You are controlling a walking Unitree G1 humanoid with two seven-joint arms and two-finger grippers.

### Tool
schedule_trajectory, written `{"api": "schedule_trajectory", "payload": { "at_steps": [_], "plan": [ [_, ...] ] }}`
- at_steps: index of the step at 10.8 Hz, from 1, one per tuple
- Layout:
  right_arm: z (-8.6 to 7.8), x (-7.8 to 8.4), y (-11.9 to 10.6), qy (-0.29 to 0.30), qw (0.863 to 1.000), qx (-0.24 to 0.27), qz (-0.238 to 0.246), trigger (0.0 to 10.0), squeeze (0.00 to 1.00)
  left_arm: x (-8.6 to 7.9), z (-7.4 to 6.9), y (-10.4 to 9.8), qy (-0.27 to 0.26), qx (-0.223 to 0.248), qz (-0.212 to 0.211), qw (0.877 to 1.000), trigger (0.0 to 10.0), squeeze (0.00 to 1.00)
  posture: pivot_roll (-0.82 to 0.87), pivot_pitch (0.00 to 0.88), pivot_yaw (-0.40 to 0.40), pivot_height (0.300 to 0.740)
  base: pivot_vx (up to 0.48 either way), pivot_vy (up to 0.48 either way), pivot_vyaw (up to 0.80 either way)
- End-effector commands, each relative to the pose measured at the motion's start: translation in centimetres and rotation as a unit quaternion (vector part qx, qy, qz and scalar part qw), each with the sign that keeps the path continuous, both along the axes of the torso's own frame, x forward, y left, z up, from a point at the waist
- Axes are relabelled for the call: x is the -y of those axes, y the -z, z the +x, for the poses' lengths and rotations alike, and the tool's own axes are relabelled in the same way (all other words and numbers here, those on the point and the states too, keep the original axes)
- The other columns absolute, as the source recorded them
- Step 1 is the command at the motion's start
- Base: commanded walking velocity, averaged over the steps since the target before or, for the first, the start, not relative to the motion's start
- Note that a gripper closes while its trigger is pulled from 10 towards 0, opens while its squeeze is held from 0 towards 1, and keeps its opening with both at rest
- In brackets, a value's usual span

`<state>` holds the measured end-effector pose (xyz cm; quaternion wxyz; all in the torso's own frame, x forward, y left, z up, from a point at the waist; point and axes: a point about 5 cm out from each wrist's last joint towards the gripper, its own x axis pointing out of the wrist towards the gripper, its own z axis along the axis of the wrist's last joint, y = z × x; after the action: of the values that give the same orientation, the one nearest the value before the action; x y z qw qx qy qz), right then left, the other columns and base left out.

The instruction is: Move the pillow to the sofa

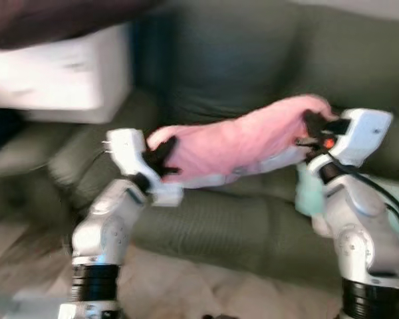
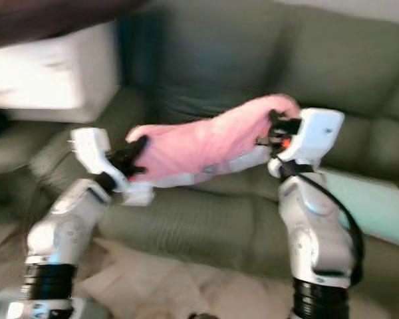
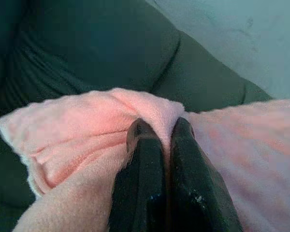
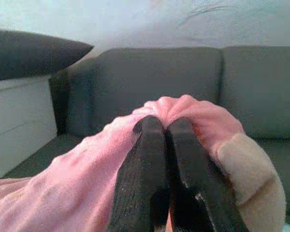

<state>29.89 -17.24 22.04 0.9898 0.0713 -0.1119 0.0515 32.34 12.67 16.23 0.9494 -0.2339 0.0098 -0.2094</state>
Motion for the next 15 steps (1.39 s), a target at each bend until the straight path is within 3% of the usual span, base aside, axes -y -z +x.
{"api": "schedule_trajectory", "payload": {
  "at_steps": [1,4,10,15],
  "plan": [
    [-0.1,0.2,-0.6,0.004,1.0,0.012,-0.003,0.0,0.0,0.6,0.1,-0.5,0.009,0.009,-0.001,1.0,0.0,0.0,-0.2,0.077,-0.042,0.74,0.0,0.0,-0.8],
    [-0.1,0.3,-0.6,0.007,1.0,0.016,-0.003,0.0,0.0,0.5,0.2,-0.4,0.005,0.005,0.002,1.0,0.0,0.0,-0.2,0.081,-0.04,0.74,0.0,0.0,-0.72],
    [-0.3,0.3,-0.5,0.007,1.0,0.016,-0.004,0.0,0.0,-0.1,0.3,0.2,-0.014,-0.009,-0.001,1.0,0.0,0.0,-0.2,0.088,-0.039,0.74,0.0,0.0,0.0],
    [-0.3,0.3,-0.4,0.009,1.0,0.016,-0.005,0.0,0.0,-0.3,0.4,0.6,-0.016,-0.015,0.004,1.0,0.0,0.0,-0.2,0.092,-0.036,0.74,0.421,0.0,0.0]
  ]
}}
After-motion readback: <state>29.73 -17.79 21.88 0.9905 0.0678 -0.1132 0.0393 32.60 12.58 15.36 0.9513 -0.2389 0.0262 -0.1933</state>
